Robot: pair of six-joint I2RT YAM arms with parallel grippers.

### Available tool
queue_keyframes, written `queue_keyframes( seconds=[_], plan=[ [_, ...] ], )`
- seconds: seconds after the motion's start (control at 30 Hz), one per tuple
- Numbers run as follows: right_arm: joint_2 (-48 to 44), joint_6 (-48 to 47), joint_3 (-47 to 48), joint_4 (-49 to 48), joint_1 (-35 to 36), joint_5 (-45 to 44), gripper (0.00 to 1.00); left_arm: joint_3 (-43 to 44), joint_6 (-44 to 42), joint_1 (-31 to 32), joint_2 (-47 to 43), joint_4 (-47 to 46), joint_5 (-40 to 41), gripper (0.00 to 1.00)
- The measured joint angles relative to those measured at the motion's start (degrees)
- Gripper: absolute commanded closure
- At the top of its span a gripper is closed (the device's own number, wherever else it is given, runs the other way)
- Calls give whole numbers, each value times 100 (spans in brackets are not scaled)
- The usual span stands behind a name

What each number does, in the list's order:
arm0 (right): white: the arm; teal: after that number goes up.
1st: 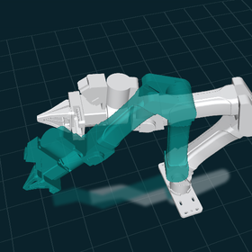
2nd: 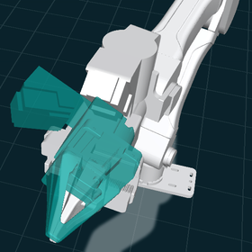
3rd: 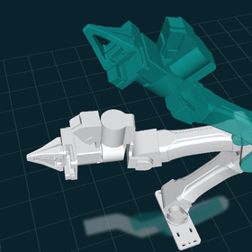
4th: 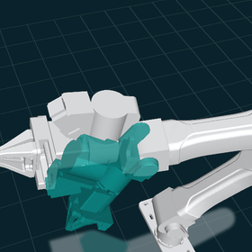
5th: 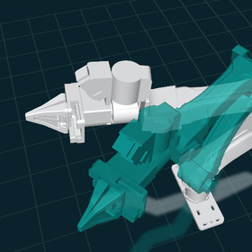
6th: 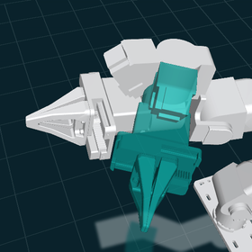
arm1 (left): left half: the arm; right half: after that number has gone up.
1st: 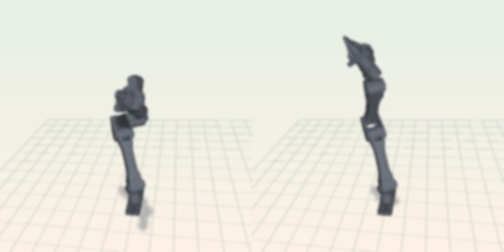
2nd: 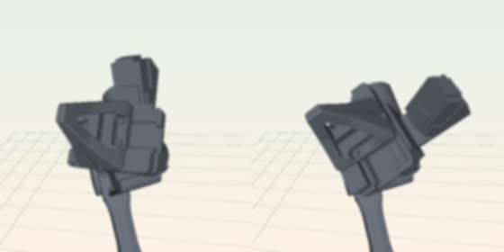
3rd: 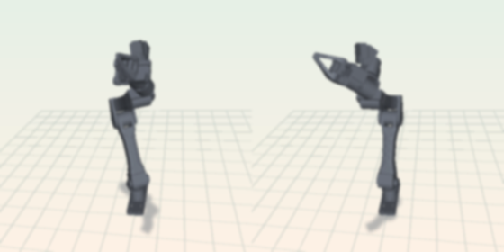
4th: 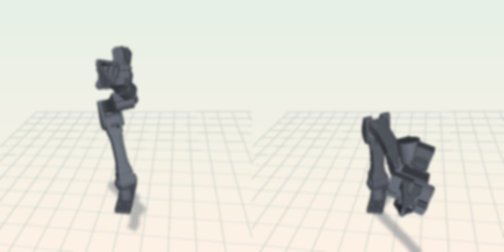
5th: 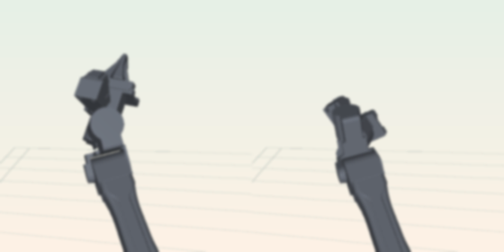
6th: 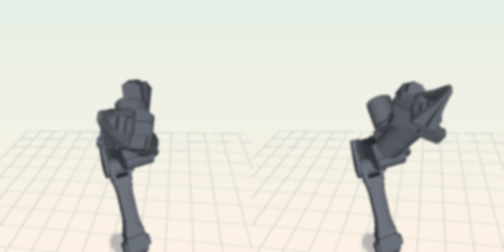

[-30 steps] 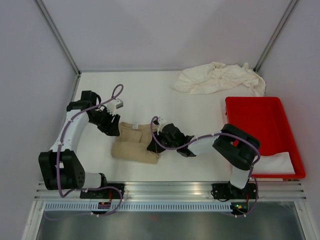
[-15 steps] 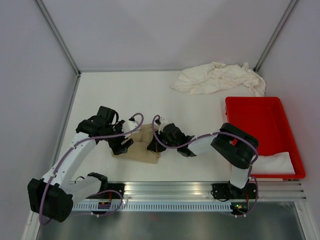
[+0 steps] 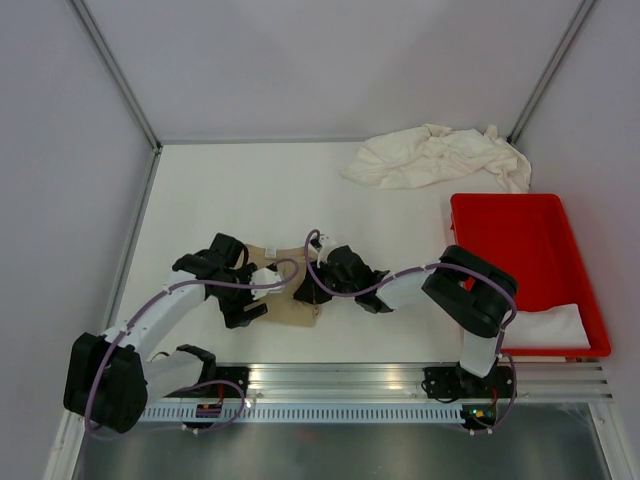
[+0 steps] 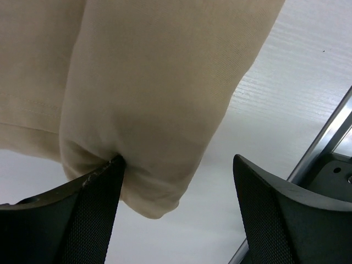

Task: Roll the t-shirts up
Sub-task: Roll the tshirt

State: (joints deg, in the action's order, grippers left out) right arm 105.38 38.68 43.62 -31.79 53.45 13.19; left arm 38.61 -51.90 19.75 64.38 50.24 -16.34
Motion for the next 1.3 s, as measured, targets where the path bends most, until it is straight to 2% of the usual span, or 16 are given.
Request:
queue_keyframes(
  seconds=[0.13, 0.17, 0.27, 0.43, 0.53, 0.63, 0.8, 0.83, 0.97, 1.17, 1.2, 1.3],
  plan=[
    [-162, -286, -59, 15, -2, 98, 67, -319, -50, 0, 151, -245, 2, 18],
    [-278, -402, -109, 46, 0, 131, 61, -348, -48, 0, 203, -275, 2, 18],
    [-872, -911, -330, 238, -2, 153, 52, -350, -44, -22, 273, -345, -44, 18],
    [-1952, -2028, -560, 417, 96, -72, 48, -304, 37, -144, 398, -352, -247, 18],
    [-2282, -2907, -748, 442, 494, -494, 45, -293, 109, -203, 452, -372, -365, 18],
    [-2562, -3901, -1207, 284, 1200, -1064, 37, -293, 136, -247, 450, -374, -424, 18],
    [-2516, -5302, -1574, 151, 1919, -1727, 32, -278, 142, -380, 446, -358, -562, 18],
    [-2428, -5534, -1558, 129, 1978, -1843, 3, -269, 142, -393, 446, -350, -586, 18],
    [-1810, -6293, -1281, 118, 2201, -2227, 2, -260, 140, -407, 448, -334, -632, 18],
    [-935, -6861, -876, 81, 2470, -2675, 3, -116, 138, -511, 549, -234, -686, 17],
    [-866, -6913, -811, 50, 2472, -2750, 4, -109, 138, -522, 549, -229, -688, 17],
    [-643, -6948, -599, 57, 2448, -2911, 20, -105, 129, -560, 549, -208, -693, 17]
  ],
)
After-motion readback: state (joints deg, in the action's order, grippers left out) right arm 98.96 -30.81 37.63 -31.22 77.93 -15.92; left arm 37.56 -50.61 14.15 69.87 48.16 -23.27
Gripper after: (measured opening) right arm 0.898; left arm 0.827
